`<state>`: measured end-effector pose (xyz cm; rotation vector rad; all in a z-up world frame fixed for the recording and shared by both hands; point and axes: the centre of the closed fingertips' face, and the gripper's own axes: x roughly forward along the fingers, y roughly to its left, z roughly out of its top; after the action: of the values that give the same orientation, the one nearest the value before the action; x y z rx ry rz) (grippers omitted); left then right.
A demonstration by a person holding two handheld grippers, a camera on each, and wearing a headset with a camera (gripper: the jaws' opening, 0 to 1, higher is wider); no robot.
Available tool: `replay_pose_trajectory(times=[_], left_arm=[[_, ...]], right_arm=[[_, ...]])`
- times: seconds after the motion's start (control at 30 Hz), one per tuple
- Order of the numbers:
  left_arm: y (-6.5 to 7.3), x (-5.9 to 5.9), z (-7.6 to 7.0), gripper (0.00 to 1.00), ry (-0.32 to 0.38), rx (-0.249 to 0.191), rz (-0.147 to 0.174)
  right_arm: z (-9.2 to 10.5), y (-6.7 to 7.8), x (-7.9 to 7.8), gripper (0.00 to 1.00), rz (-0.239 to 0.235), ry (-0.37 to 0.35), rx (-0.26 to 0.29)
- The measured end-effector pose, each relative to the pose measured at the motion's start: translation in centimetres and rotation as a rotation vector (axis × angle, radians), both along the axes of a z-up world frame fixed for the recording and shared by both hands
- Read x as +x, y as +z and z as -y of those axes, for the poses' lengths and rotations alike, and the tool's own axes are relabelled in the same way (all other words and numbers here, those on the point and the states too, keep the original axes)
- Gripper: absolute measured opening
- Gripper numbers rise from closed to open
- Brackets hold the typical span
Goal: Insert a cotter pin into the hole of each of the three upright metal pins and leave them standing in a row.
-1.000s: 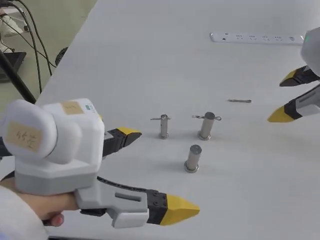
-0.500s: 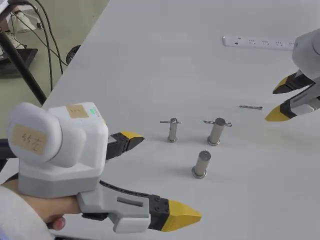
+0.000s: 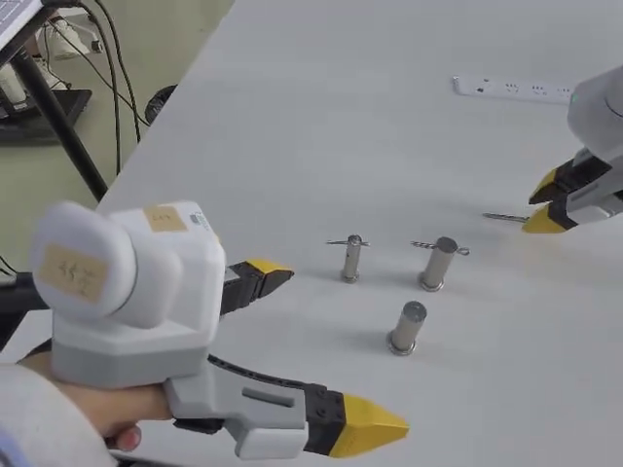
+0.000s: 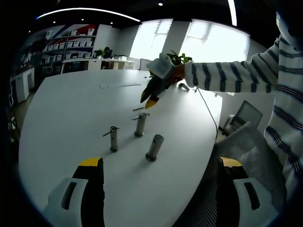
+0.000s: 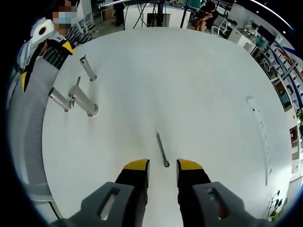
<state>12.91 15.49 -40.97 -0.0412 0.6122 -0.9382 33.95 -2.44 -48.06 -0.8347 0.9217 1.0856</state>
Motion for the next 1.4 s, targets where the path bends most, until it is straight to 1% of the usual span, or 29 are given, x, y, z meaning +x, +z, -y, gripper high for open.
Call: replay_pose_trajectory(times=[0.1,0.2,0.3,0.33,0.37,0.4,0.43,0.5,0.6,0.63,0.77,0.87,0.93,1.03,1.1,1.17,1.23,1.3,1.4], left_arm=[[0.1,0.1,0.0,0.99,0.010,-0.017,-0.004],[0.5,0.3,0.0,0.99,0.024,-0.035,0.001],[0.9,0.4,0.2,0.98,0.026,-0.050,0.007],[0.9,0.4,0.2,0.98,0.026,-0.049,0.008],[0.9,0.4,0.2,0.98,0.025,-0.047,0.007],[0.8,0.4,0.1,0.98,0.023,-0.039,0.007],[0.8,0.4,0.1,0.98,0.021,-0.034,0.010],[0.8,0.4,0.1,0.98,0.016,-0.029,0.012],[0.8,0.4,0.2,0.97,0.009,-0.021,0.011],[0.7,0.3,0.1,0.97,0.003,-0.011,0.012],[0.8,0.2,0.1,0.97,0.003,-0.010,0.009],[0.5,0.0,0.0,0.96,0.000,0.001,0.001],[0.3,-0.1,-0.1,0.96,0.000,0.009,-0.002],[0.4,-0.2,-0.1,0.96,-0.004,0.011,-0.002],[0.3,-0.2,-0.1,0.96,-0.004,0.012,-0.004],[0.4,-0.1,0.0,0.96,0.000,0.005,-0.006],[0.4,0.2,-0.1,0.94,0.013,-0.001,-0.006],[0.4,0.1,-0.1,0.93,0.015,-0.001,-0.011],[0.2,-0.1,-0.1,0.93,0.010,0.008,-0.013]], right_arm=[[-0.6,0.0,-0.2,0.18,-0.010,0.010,0.016],[-0.5,-0.5,-0.1,0.16,-0.010,0.024,-0.011],[-0.6,-0.7,-0.1,0.14,-0.017,0.031,-0.022],[-0.6,-0.9,-0.1,0.15,-0.018,0.030,-0.029],[-0.3,-1.1,-0.1,0.16,-0.017,0.037,-0.050],[-0.8,-0.8,0.0,0.16,-0.020,0.044,-0.022],[-0.7,-0.8,0.1,0.16,-0.020,0.037,-0.030],[-0.7,-0.8,-0.1,0.14,-0.036,0.048,-0.028],[-0.8,-0.9,-0.7,0.08,-0.095,0.031,-0.006],[-0.8,-0.9,-0.5,0.08,-0.083,0.038,-0.009],[-0.7,-1.0,-0.6,0.08,-0.091,0.046,-0.017],[-0.8,-1.2,-0.4,0.08,-0.094,0.067,-0.044],[-0.8,-1.2,-0.4,0.08,-0.098,0.072,-0.052],[-0.8,-1.4,-0.3,0.08,-0.108,0.062,-0.085],[-0.8,-1.4,-0.4,0.08,-0.116,0.025,-0.117],[-1.0,-1.4,-0.5,0.08,-0.111,0.045,-0.139],[-1.0,-1.4,-0.6,0.07,-0.104,0.085,-0.163],[-1.0,-1.5,-0.9,0.05,-0.099,0.120,-0.177],[-1.1,-1.4,-1.0,0.04,-0.098,0.123,-0.187]])
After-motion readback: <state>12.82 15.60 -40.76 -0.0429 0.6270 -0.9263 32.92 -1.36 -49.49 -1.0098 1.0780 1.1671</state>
